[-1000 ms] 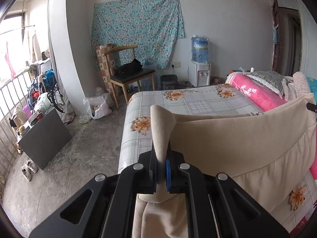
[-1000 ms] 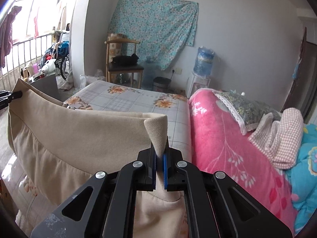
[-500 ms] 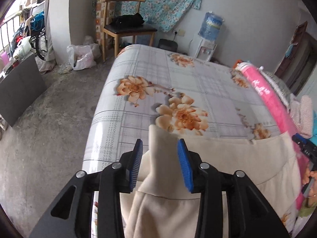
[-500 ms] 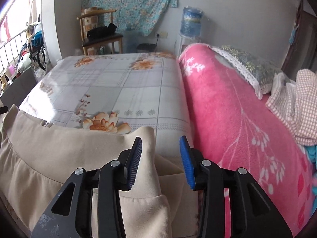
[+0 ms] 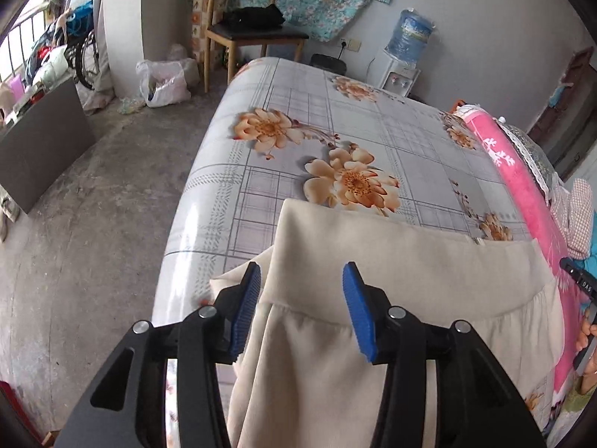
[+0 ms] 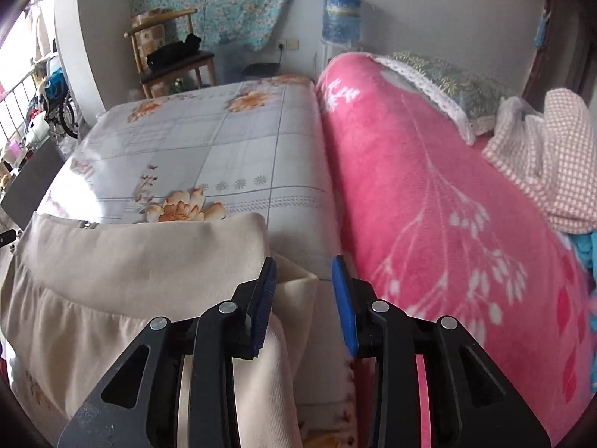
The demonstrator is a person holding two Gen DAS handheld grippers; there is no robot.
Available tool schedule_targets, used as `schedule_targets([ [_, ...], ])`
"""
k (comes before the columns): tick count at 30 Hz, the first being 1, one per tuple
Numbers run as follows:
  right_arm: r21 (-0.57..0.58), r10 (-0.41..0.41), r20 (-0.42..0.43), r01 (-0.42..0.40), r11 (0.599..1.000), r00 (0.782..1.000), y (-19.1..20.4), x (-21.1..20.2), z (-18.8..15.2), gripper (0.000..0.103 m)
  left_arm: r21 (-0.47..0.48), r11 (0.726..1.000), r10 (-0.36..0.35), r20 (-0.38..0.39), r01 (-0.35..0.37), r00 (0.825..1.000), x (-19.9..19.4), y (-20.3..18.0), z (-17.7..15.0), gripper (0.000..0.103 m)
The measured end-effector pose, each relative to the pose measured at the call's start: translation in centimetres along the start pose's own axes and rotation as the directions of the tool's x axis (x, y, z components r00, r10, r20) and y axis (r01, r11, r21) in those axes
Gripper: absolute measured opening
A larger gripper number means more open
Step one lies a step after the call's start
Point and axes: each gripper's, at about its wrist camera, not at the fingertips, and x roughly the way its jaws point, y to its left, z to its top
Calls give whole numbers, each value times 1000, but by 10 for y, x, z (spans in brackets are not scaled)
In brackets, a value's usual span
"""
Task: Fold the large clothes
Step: 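Lift both held side edges and fold the jacket in half toward each other, then lower the folded jacket onto the bed and open both tools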
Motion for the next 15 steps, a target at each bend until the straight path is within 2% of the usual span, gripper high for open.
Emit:
schedule_targets([
  [3,-75,121,44,-117,990,992,7,-42,-26,31,81,989,-128,6,128,992,-26,-11,-27,45],
  [5,-124,203,14,-200,972,979,17,-52,-50,31,109,977,-182,-31,185,983,-31,-19,-55,45],
  [7,-130,241,-42,-245,961,970,21,-49,-75,30,103,978,-171,-80,179,982,-21,-21,-81,45],
  [8,-117,233,-76,-241,963,969,19,-40,-87,30,95,984,-140,-100,149,985,-12,-18,-93,45],
  [9,-93,214,-112,-224,970,970,15,-28,-96,29,86,986,-133,-91,141,987,-7,-14,-101,45],
  [10,-54,203,-151,-213,976,968,7,-16,-105,28,88,985,-148,-41,151,988,-11,-11,-106,45],
  [12,28,248,-134,-246,969,959,-5,-18,-111,28,83,989,-117,-26,119,993,-19,-11,-109,45],
  [15,-3,216,-65,-216,976,974,5,-52,-112,34,85,991,-108,17,106,994,-41,-13,-117,47],
])
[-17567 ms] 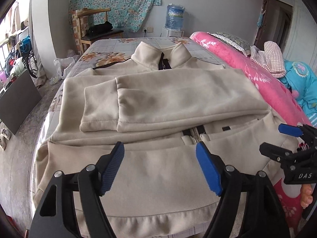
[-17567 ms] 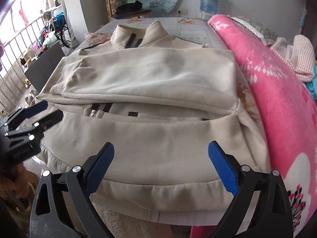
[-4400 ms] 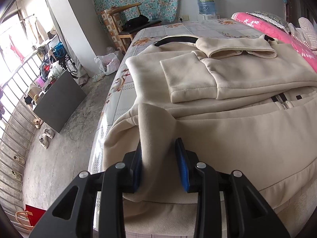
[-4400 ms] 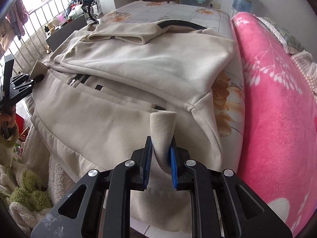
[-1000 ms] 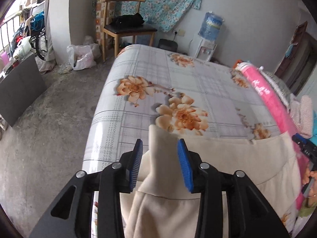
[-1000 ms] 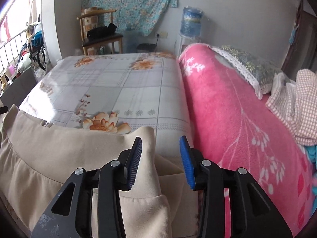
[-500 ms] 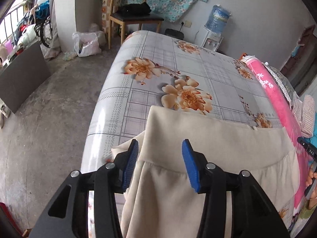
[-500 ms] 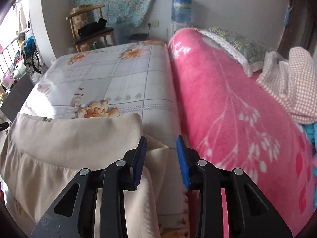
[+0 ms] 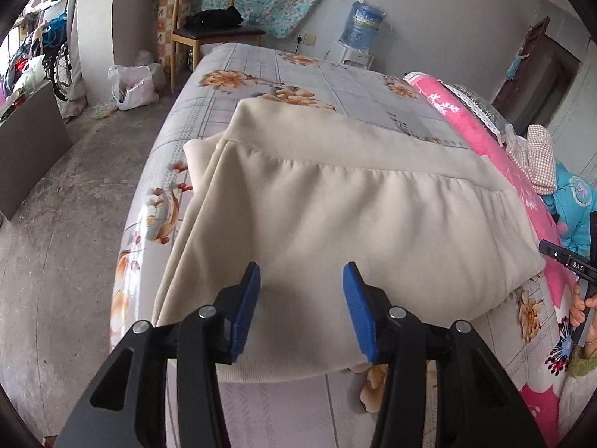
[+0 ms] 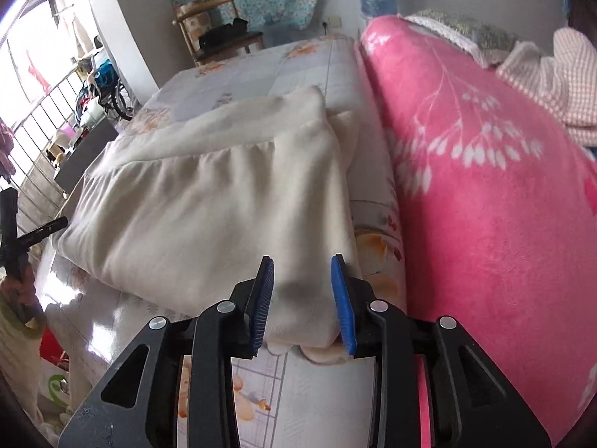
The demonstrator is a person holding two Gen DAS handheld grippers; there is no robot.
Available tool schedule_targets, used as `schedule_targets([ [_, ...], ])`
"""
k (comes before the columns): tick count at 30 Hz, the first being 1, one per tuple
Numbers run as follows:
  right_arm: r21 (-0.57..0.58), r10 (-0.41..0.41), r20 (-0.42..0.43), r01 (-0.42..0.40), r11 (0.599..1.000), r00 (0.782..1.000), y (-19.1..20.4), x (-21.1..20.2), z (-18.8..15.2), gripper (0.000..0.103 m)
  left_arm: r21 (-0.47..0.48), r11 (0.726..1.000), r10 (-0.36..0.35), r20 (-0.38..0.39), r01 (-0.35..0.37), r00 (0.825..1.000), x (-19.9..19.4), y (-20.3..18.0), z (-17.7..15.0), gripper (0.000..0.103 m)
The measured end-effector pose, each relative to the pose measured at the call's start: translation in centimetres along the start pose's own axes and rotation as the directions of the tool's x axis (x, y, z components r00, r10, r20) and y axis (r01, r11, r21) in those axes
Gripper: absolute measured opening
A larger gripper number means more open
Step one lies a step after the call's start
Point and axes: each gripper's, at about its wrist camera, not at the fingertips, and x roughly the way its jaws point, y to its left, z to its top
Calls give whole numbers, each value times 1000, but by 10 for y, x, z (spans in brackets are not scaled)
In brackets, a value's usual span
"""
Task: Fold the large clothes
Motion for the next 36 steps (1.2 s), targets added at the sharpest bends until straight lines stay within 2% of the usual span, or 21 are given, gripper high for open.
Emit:
schedule_targets([
  [3,-58,33,43,-31,998,999,23,-17,-13,44,21,999,-30,35,30,999,-14,-7,-14,56],
  [6,-87,4,11,-3,996,1000,36,-1,-25,49,39,999,26,-2,-26,1000,0,-11,-29,58],
  [9,-58,-41,-16,40,998,999,32,17,-33,49,32,998,55,28,-56,998,-2,-14,-34,58],
  [11,-36,-61,1,61,997,998,35,4,-33,51,13,996,89,46,-90,995,-14,-18,-34,58],
  [13,-10,-39,24,39,999,999,41,-15,-37,57,14,996,90,85,-91,992,-32,-26,-40,59],
  [14,3,-20,37,20,1000,999,44,-22,-40,63,17,995,92,98,-94,991,-40,-32,-45,63],
  [18,26,-1,33,0,1000,999,72,-34,-61,73,23,992,123,118,-127,985,-61,-65,-65,82],
  [19,28,-6,32,5,1000,999,81,-35,-67,79,19,992,119,123,-122,985,-65,-73,-70,84],
  [21,19,-26,32,26,999,999,99,-38,-75,82,-3,995,96,133,-96,986,-71,-88,-80,93],
  [23,5,-61,52,60,998,997,117,-44,-79,89,-10,996,92,146,-91,985,-77,-103,-86,98],
  [26,-16,-103,95,105,994,990,134,-57,-80,93,3,996,87,145,-89,986,-81,-121,-87,98],
  [29,-2,-160,147,162,987,976,140,-71,-78,95,12,987,160,139,-163,977,-83,-135,-88,98],
  [33,32,-231,176,229,973,957,141,-79,-75,95,74,957,265,163,-280,950,-86,-152,-88,98],
  [36,45,-251,175,247,968,952,142,-80,-77,95,77,940,318,159,-333,935,-88,-158,-86,98],
])
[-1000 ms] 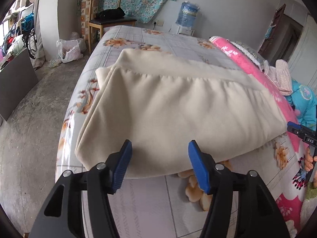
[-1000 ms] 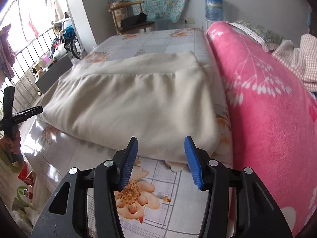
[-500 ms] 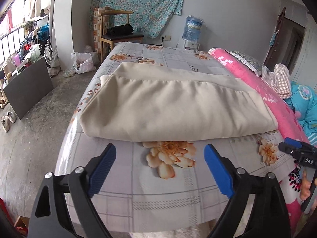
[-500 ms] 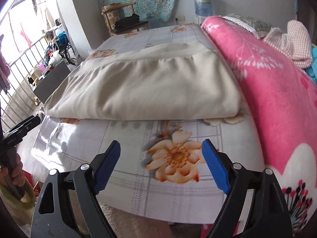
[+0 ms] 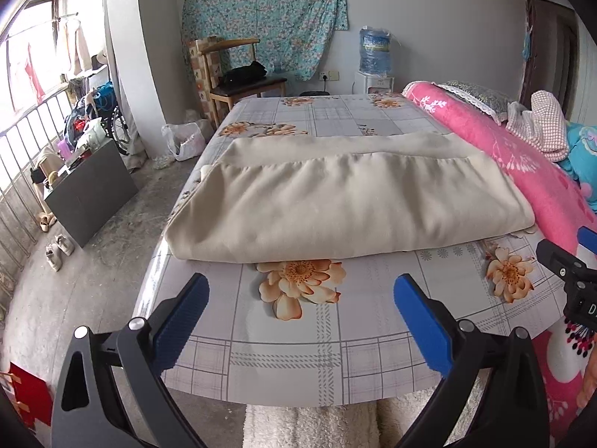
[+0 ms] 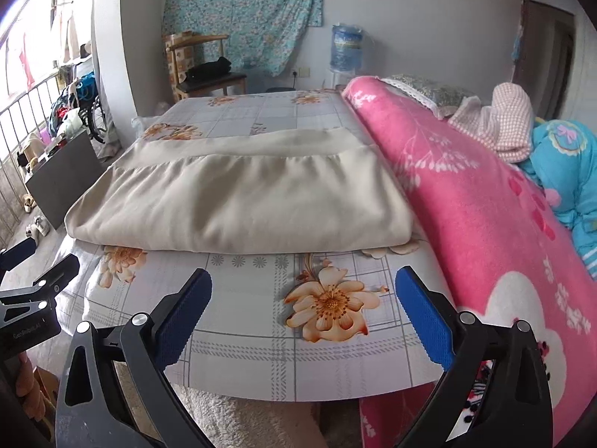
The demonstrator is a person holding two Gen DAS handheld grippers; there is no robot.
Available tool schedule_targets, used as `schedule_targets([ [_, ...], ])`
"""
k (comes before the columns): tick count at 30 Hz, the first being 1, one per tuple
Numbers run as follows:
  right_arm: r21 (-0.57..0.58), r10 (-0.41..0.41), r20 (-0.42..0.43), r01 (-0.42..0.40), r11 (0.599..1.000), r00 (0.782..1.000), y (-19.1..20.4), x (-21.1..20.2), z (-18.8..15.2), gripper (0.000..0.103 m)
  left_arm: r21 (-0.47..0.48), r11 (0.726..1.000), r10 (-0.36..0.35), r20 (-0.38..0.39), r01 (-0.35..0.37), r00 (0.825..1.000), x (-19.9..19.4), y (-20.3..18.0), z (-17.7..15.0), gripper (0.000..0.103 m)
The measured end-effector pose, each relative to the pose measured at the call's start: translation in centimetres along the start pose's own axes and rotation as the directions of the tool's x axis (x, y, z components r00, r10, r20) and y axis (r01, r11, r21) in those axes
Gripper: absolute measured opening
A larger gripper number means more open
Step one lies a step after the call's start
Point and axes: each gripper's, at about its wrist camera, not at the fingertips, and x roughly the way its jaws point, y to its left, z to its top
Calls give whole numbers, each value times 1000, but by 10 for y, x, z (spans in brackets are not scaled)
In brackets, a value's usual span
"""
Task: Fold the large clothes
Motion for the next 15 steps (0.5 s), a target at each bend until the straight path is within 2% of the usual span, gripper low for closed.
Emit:
schedule_targets([
  [2,-5,-16,-2,16,1000,1000,3,-2,-3,95,-15,1000,-7,-11,7,1000,0,-2,0,98],
  [7,-41,2,-18,-3,999,1000,18,-3,-8,95,-48,999,-24,-73,21,997,5,-11,-4,98],
  [10,-41,5,-29,-6,999,1000,22,-1,-9,95,-39,999,7,-72,-10,997,4,-16,-6,98],
  [15,-31,12,-49,-14,999,999,24,4,-9,95,-40,999,13,-68,-16,998,2,-17,-7,98],
])
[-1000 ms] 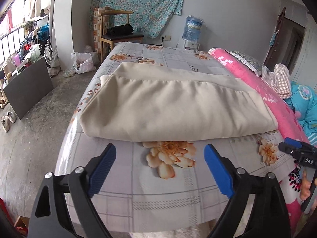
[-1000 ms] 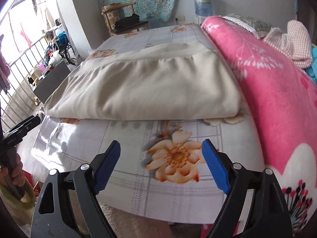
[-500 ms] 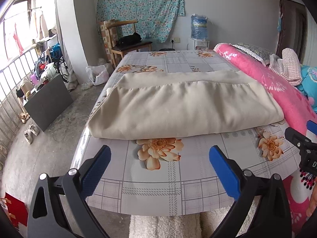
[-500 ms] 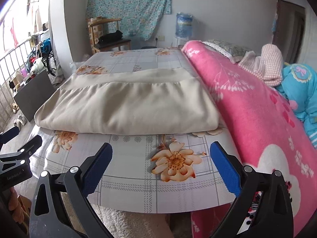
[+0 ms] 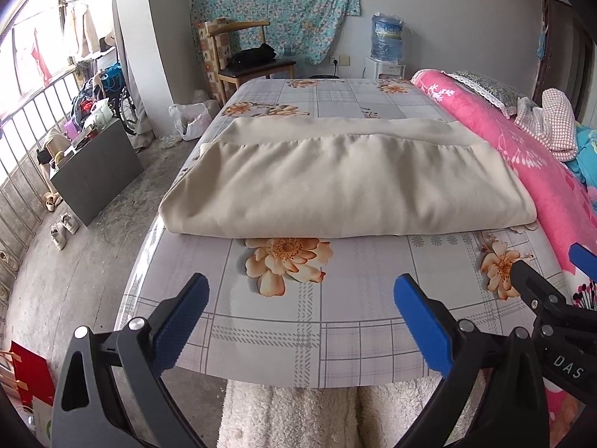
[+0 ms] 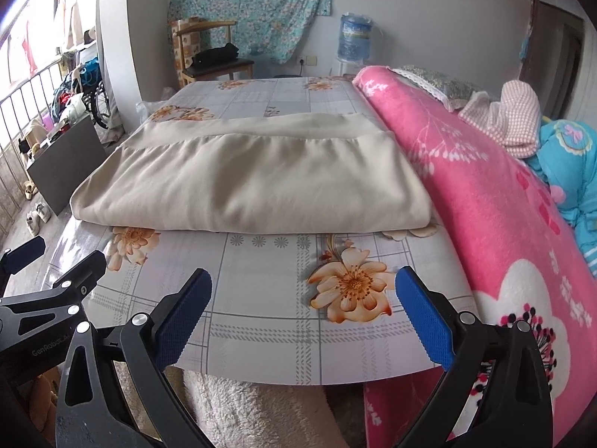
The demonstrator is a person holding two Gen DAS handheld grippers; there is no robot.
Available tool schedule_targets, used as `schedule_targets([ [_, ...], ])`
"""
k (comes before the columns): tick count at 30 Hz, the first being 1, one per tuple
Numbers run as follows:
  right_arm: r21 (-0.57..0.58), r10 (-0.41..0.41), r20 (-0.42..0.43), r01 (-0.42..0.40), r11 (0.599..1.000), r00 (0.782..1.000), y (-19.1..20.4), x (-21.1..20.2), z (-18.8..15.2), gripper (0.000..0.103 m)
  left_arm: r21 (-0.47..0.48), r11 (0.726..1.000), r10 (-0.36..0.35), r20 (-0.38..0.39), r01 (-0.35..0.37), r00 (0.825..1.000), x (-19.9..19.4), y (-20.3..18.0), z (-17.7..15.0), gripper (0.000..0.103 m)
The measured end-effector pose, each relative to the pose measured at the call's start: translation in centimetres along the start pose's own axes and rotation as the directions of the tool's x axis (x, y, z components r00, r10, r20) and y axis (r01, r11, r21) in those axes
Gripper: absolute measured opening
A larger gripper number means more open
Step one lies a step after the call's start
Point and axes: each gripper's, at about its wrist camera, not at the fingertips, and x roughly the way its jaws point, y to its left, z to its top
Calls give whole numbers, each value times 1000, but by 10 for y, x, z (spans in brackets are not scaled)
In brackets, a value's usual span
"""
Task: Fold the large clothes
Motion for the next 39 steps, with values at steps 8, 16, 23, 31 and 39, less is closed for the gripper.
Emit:
schedule_targets([
  [8,-3,6,-20,-6,1000,1000,6,5,0,95,-7,1000,-4,-22,4,1000,4,2,2,98],
  [16,-19,-7,-51,7,1000,999,9,11,0,95,-17,1000,-2,-34,1,999,8,3,2,98],
  [23,-20,-12,-50,11,1000,999,9,11,0,95,-25,1000,-2,-49,1,999,11,4,2,98],
  [31,-17,-19,-48,18,1000,999,9,10,2,95,-29,999,-14,-54,13,998,12,5,2,98],
  [39,-19,-21,-47,20,1000,999,8,9,2,95,-32,999,-20,-56,18,998,11,5,1,98],
])
